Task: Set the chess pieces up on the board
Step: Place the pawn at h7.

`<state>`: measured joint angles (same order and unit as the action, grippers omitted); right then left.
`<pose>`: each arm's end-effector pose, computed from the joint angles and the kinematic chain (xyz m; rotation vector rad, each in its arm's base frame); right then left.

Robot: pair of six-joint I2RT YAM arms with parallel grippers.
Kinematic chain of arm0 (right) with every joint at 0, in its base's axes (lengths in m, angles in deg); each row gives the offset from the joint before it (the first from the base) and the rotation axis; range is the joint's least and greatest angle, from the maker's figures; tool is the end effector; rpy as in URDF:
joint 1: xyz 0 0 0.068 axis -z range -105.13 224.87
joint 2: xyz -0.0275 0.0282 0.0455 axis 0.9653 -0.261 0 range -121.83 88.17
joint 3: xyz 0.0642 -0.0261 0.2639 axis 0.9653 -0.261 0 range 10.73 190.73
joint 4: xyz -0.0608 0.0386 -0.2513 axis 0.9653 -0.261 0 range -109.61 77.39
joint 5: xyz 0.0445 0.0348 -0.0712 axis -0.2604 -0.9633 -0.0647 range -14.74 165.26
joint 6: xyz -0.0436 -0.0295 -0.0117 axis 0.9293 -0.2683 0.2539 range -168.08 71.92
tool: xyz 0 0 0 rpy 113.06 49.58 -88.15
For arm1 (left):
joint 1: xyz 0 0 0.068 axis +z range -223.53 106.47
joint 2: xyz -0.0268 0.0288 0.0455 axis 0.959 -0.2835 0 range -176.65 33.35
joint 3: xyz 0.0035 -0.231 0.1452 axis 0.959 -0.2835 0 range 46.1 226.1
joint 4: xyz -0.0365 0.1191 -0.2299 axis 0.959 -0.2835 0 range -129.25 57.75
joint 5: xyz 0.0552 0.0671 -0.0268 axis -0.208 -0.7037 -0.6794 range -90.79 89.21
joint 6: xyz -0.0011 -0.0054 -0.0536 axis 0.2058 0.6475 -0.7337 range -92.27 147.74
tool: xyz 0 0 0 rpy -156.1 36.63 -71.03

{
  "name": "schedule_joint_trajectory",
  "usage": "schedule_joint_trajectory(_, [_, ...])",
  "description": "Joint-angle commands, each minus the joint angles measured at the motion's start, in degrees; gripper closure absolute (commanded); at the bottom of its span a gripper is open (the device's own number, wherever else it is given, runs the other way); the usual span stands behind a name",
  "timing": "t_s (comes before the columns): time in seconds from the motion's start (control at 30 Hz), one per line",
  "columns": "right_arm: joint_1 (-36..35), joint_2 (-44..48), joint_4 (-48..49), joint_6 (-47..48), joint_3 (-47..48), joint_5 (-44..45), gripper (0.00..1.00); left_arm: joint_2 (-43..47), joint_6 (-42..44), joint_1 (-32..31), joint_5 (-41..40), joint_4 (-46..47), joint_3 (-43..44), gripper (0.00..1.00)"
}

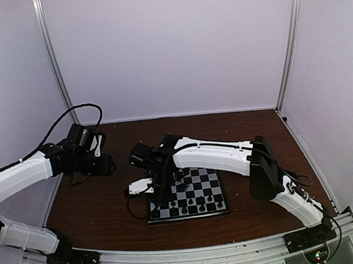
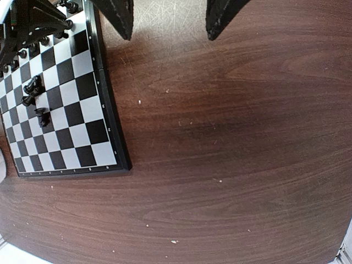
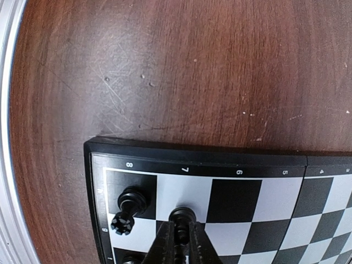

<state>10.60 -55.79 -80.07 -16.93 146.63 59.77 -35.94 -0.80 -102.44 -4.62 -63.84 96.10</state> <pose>0.2136 0.4649 0.1891 -2.2070 1.9389 0.4892 0.2173 -0.1174 0.2512 -0.0214 2.4894 -0.3520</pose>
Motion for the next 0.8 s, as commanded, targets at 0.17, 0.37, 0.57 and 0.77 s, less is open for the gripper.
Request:
schedule_joint_trajectory(0.17, [-0.5, -3.2, -0.6, -0.2, 3.2, 0.5, 0.90, 0.2, -0.3, 0.5, 0.9, 2.0, -0.4, 0.54])
schedule_joint_trajectory(0.37, [-0.7, -4.1, -0.7, -0.3, 3.9, 0.0, 0.89, -0.1, -0.5, 0.5, 1.1, 2.3, -0.7, 0.54])
schedule_joint_trajectory(0.57, [-1.1, -4.2, -0.9, -0.2, 4.0, -0.2, 0.89, -0.3, -0.6, 0.5, 1.2, 2.6, -1.0, 0.54])
schedule_joint_trajectory(0.77, [-1.0, -4.0, -1.3, -0.1, 3.6, 0.0, 0.89, -0.7, -0.6, 0.5, 1.5, 2.7, -0.7, 0.54])
